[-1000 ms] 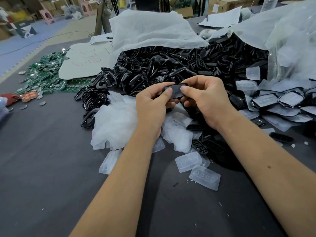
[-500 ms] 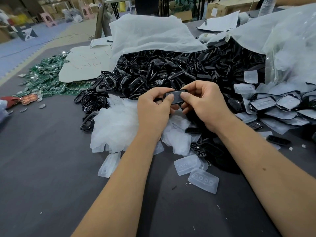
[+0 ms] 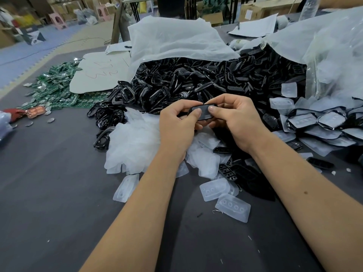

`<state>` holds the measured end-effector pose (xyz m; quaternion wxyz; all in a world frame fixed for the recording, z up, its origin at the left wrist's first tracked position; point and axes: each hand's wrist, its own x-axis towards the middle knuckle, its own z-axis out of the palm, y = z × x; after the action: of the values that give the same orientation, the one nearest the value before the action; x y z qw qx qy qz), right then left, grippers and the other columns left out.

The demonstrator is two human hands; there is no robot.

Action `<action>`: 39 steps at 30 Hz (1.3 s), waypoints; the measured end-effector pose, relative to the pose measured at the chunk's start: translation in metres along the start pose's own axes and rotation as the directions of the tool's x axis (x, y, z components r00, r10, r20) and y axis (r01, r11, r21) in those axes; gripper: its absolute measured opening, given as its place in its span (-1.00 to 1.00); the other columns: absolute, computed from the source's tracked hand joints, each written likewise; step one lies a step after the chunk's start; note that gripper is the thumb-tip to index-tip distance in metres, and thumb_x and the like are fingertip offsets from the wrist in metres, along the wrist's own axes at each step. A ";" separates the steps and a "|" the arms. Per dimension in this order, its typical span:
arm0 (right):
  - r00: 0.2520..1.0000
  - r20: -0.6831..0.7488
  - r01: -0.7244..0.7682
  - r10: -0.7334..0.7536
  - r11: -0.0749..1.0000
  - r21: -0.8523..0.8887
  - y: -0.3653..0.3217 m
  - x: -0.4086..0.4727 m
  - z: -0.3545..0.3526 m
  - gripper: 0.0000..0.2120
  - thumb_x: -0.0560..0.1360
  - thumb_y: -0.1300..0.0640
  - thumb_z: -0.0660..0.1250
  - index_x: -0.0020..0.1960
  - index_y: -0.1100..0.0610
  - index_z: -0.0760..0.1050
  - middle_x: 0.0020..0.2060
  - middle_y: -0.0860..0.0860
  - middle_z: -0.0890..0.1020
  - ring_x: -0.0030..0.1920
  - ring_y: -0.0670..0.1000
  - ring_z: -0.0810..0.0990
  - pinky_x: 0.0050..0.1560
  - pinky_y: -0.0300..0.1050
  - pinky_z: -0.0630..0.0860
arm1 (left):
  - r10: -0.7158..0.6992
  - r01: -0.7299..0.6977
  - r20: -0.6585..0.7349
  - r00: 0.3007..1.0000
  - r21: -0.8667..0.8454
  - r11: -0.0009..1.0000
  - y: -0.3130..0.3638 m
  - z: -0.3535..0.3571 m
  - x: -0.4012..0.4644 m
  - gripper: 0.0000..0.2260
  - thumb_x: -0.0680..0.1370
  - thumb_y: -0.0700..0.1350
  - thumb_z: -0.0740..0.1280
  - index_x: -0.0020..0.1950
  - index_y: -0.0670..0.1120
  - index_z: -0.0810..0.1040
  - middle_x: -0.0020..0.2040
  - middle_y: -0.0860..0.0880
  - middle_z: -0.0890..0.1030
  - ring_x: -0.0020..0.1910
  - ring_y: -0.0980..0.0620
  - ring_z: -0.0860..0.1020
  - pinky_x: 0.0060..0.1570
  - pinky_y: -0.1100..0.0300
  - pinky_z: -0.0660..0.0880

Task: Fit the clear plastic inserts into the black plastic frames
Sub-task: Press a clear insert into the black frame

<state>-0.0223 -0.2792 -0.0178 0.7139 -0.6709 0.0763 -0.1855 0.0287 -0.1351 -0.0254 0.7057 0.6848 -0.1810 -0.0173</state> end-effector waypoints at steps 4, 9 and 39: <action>1.000 0.009 0.008 -0.008 1.000 -0.018 -0.001 0.000 0.000 -0.83 0.56 0.43 0.37 -0.09 0.23 0.66 -0.20 0.20 0.64 -0.26 0.05 0.67 -0.29 -0.20 0.61 | -0.005 0.005 -0.009 1.000 0.009 1.000 0.002 0.000 -0.001 -0.86 0.53 -0.30 0.41 -0.07 -0.09 0.72 -0.21 -0.01 0.71 -0.31 -0.03 0.68 -0.28 0.16 0.59; 1.000 0.017 0.012 -0.011 0.999 -0.048 0.000 0.001 0.000 -0.88 0.55 0.39 0.39 -0.05 0.26 0.69 -0.17 0.24 0.62 -0.20 0.08 0.60 -0.26 -0.16 0.57 | -0.014 0.013 -0.013 1.000 -0.015 1.000 0.004 -0.001 -0.003 -0.83 0.52 -0.27 0.42 -0.16 -0.02 0.69 -0.24 -0.02 0.69 -0.35 -0.02 0.66 -0.29 0.20 0.59; 0.968 0.083 0.251 -0.237 0.917 -0.311 -0.004 -0.005 0.004 -0.92 0.50 0.25 0.56 -0.02 0.14 0.74 -0.07 0.02 0.68 -0.17 -0.14 0.63 -0.17 -0.30 0.53 | -0.162 0.136 -0.034 0.986 -0.391 0.910 0.019 -0.005 0.001 -0.72 0.66 -0.03 0.39 -0.15 -0.19 0.60 -0.30 -0.08 0.67 -0.38 0.06 0.63 -0.34 0.31 0.58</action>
<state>-0.0263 -0.2732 -0.0142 0.5689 -0.7855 0.0052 -0.2436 0.0269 -0.1290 -0.0069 0.8293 0.5437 -0.0980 -0.0839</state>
